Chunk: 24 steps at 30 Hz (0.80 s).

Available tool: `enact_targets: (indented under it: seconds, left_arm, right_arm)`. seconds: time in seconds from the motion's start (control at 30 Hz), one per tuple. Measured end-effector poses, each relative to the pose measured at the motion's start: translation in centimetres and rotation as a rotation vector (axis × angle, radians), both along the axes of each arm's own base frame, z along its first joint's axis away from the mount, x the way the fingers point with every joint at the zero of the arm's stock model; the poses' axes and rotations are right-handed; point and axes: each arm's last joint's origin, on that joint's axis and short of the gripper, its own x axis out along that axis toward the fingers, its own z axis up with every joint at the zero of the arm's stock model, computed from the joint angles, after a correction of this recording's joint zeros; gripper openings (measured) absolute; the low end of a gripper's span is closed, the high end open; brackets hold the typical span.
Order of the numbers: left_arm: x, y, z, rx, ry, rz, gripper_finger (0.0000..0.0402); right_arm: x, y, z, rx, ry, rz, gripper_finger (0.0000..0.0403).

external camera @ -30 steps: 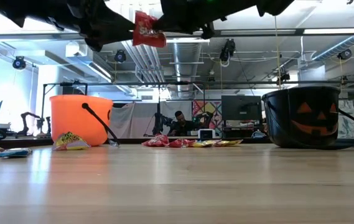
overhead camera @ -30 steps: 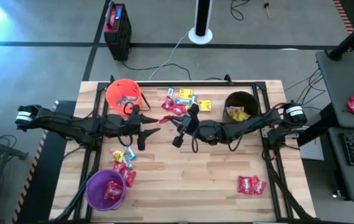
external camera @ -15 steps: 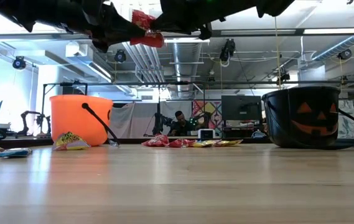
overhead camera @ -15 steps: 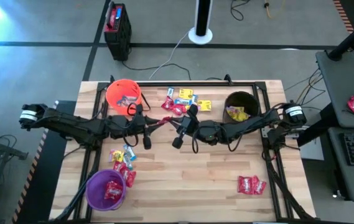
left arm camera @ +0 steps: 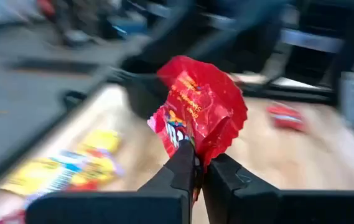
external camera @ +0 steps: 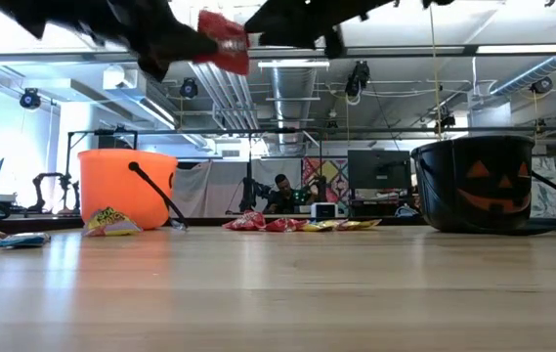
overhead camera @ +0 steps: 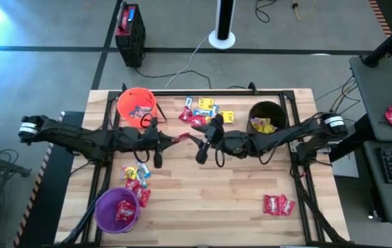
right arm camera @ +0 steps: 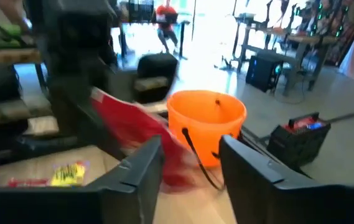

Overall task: Sort candy by brand, put in halloween buckets
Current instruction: Put the red candy into the purple bucket

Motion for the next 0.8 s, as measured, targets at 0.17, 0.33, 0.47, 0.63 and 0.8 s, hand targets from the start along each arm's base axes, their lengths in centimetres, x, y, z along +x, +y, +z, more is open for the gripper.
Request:
enact_targets:
  seconds: [0.17, 0.33, 0.47, 0.63, 0.8]
  left_arm:
    - [-1.5, -1.4, 4.2, -0.167, 0.250, -0.142, 0.0000]
    - [-4.7, -3.4, 8.2, -0.212, 0.561, -0.190, 0.0000]
    - [-7.0, -5.3, 11.0, -0.312, 0.712, -0.302, 0.0000]
    - [-9.8, -7.3, 12.3, -0.409, 0.914, -0.320, 0.0000]
    - [-11.4, -9.5, 11.6, -0.510, 1.011, -0.324, 0.0000]
  right_arm:
    - [-1.5, -0.2, 1.0, 0.017, 0.073, -0.004, 0.0190]
    - [-1.9, -0.3, 1.0, 0.009, 0.112, -0.013, 0.0200]
    - [-1.7, -0.3, 0.5, -0.002, 0.139, -0.012, 0.0201]
    - [-1.5, -0.4, -0.4, 0.002, 0.187, -0.018, 0.0201]
    - [-1.6, -0.6, -0.7, 0.003, 0.203, -0.025, 0.0201]
